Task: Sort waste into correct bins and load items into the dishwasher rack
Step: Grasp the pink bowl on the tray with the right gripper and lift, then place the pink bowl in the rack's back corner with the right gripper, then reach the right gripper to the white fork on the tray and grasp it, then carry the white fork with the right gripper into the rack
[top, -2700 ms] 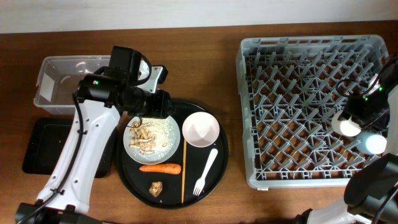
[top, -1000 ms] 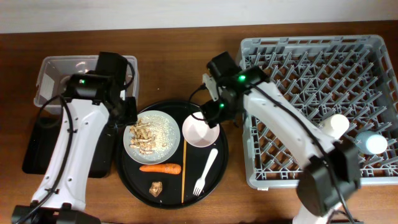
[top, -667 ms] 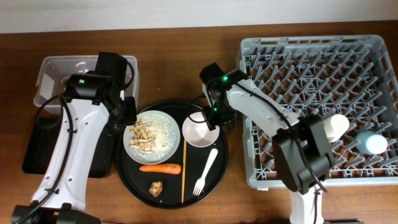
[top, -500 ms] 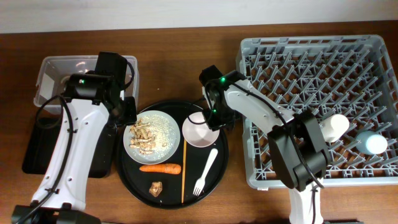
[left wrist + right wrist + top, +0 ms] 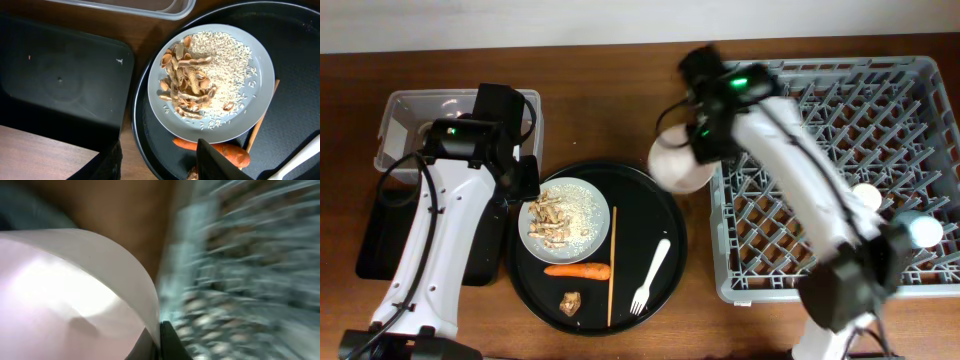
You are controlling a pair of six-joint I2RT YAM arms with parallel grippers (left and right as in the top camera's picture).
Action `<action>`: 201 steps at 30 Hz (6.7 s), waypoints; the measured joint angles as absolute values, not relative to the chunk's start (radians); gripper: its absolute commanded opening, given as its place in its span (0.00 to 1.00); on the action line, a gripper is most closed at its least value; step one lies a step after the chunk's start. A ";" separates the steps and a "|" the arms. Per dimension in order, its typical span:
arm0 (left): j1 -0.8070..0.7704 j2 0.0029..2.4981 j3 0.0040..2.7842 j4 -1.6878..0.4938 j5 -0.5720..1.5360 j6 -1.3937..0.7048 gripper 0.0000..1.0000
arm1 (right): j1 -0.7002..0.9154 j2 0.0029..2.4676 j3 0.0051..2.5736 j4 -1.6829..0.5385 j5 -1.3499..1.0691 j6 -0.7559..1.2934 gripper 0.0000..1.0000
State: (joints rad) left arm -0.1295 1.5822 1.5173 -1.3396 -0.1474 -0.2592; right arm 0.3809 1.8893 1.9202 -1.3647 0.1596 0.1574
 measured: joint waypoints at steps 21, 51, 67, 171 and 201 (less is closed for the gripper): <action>-0.130 1.582 1.517 -1.338 -0.147 -0.259 0.48 | -0.101 1.972 1.913 -1.216 1.158 0.587 0.04; -0.130 1.582 1.517 -1.326 -0.147 -0.259 0.48 | 0.028 2.214 1.911 -1.361 0.842 0.616 0.99; -0.130 1.582 1.517 -1.320 -0.146 -0.259 0.54 | 0.080 1.795 1.902 -1.422 0.615 0.590 0.99; -0.167 1.582 1.517 -1.328 -0.061 -0.267 0.64 | 0.997 1.959 1.255 -0.912 -0.104 1.217 0.35; -0.167 1.582 1.517 -1.336 -0.087 -0.266 0.64 | 0.648 1.617 1.381 -1.234 0.003 0.625 0.27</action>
